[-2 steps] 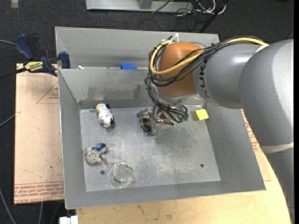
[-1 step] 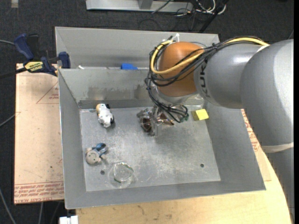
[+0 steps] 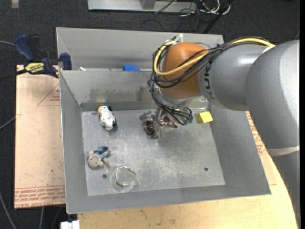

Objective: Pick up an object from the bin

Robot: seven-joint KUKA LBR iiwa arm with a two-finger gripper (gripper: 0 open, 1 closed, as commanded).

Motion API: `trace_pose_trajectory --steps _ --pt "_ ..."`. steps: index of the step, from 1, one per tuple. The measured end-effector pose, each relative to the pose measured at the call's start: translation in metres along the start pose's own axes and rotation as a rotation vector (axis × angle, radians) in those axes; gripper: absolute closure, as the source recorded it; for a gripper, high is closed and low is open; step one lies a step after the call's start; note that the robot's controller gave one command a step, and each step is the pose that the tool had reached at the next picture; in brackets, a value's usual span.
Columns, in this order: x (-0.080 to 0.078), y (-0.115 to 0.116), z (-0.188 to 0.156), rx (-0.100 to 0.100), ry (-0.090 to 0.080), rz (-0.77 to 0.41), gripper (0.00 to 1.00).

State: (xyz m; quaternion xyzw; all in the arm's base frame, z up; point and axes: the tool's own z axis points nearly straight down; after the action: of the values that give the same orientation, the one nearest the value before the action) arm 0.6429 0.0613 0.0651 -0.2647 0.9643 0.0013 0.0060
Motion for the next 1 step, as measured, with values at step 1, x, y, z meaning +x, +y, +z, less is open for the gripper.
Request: trace_pose_trajectory --steps 1 --pt "0.0015 0.001 -0.0067 -0.002 0.008 0.001 1.0"
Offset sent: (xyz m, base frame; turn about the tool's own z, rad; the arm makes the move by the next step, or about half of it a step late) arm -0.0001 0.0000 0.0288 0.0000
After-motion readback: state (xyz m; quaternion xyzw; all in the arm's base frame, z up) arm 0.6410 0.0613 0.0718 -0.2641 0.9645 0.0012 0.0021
